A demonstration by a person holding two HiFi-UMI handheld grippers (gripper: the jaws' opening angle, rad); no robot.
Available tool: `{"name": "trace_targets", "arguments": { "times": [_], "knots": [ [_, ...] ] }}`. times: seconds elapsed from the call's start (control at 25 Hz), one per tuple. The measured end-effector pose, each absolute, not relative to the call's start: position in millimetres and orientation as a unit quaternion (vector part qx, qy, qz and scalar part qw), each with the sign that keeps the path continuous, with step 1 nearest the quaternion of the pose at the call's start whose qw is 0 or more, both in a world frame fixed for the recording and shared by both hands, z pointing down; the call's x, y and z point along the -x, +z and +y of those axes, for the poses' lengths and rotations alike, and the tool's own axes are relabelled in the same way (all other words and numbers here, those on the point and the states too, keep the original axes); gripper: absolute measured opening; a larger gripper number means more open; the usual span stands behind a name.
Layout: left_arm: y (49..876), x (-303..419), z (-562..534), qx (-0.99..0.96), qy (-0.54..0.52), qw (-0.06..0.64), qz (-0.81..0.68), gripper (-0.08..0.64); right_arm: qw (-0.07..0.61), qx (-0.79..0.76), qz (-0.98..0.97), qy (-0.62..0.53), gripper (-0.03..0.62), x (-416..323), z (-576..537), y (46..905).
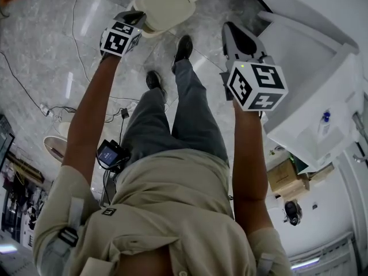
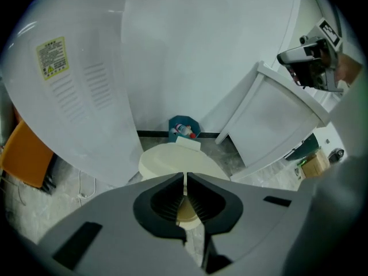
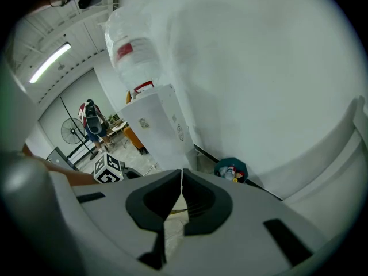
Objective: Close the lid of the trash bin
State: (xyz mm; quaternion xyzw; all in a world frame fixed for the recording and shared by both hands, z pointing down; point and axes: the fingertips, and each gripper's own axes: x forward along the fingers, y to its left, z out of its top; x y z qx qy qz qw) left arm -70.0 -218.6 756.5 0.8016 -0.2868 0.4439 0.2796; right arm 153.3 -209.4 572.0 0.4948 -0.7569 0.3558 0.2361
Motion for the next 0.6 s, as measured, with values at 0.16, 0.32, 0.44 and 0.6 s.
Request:
{"name": "trace_targets", "arguments": {
  "times": [0.16, 0.32, 0.44, 0.6],
  "knots": [
    [786.8, 93.3, -202.0, -0.779, 0.464, 0.305, -0.29, 0.031, 0.245, -0.489, -0.757, 0.358, 0.026, -149.9, -208.6, 581.2],
    [815.2, 109.7, -191.0, -0.762, 0.475, 0.327, -0.296, 0.031, 0.254, -0.484, -0.756, 0.36, 0.026, -145.3, -205.5, 589.0],
    [834.8, 118.9, -186.7, -0.751, 0.481, 0.339, -0.299, 0.031, 0.26, -0.48, -0.756, 0.362, 0.026, -141.4, -203.2, 598.2],
    [855.4, 125.3, -181.8, -0.742, 0.488, 0.349, -0.3, 0.031, 0.265, -0.476, -0.754, 0.367, 0.026, -138.2, -199.2, 611.7]
  ]
}}
